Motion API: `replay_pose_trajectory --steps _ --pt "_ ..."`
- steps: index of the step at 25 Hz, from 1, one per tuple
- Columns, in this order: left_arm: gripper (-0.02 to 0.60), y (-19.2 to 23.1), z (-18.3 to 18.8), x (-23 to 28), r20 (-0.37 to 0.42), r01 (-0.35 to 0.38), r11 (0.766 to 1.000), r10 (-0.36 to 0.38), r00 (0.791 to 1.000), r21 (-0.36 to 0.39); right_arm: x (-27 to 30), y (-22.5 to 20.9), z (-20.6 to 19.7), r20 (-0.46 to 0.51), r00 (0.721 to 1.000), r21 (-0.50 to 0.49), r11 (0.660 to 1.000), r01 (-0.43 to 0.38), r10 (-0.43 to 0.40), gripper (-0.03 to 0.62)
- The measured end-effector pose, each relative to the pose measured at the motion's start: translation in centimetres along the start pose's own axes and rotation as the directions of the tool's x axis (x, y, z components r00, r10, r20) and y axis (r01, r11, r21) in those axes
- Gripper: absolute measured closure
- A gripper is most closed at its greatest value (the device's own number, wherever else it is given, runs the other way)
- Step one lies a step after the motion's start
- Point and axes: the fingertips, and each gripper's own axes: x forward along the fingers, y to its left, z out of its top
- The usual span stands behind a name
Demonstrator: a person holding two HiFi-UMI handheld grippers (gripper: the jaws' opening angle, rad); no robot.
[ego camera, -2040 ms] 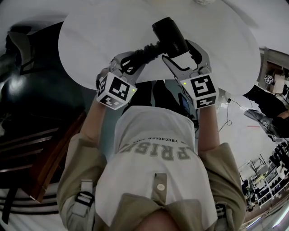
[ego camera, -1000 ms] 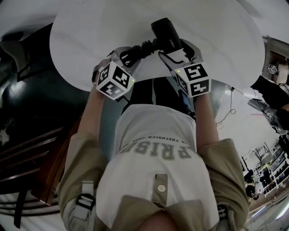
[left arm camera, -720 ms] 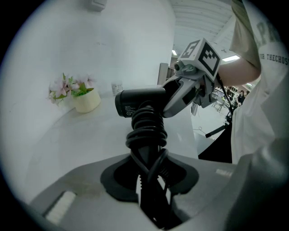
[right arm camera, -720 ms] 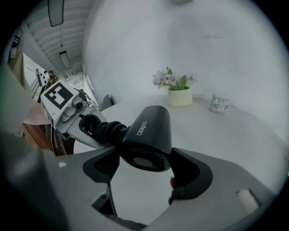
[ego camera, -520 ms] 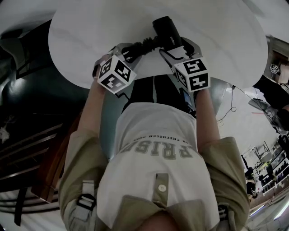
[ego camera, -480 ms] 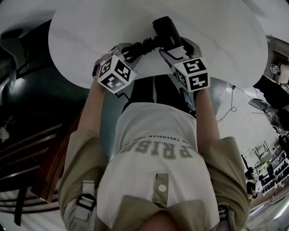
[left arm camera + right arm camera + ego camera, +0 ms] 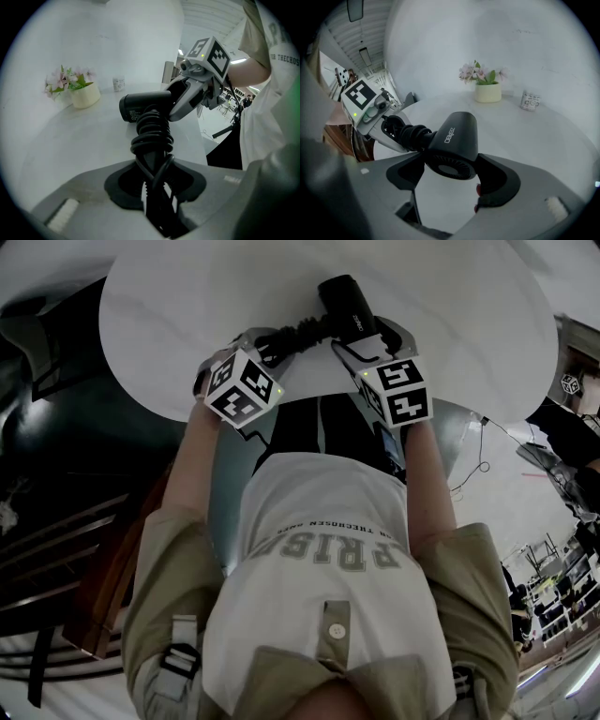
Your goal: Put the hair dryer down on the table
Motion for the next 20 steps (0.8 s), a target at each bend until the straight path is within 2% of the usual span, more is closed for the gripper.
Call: replay_pose_trajectory --steps 7,12,20 --pt "0.449 0.1 -0.3 0.2 -0.008 -0.002 1.0 0.002 1.0 0.006 0.4 0.1 -0.5 -0.012 1.0 0.01 1.0 0.003 -0.003 0.237" --pt "0.449 0.8 0.1 0.0 -0.005 -0.056 0.998 0.056 0.998 0.032 0.7 0.1 -0.6 -0.024 1.0 0.01 1.0 0.018 -0.018 0.238" --pt "0.448 0.9 -0.2 0.6 0.002 -0.097 0.994 0.097 0.995 0.047 1.0 -0.1 -1.2 -0.033 0.999 0.007 0.999 0.031 -0.031 0.238"
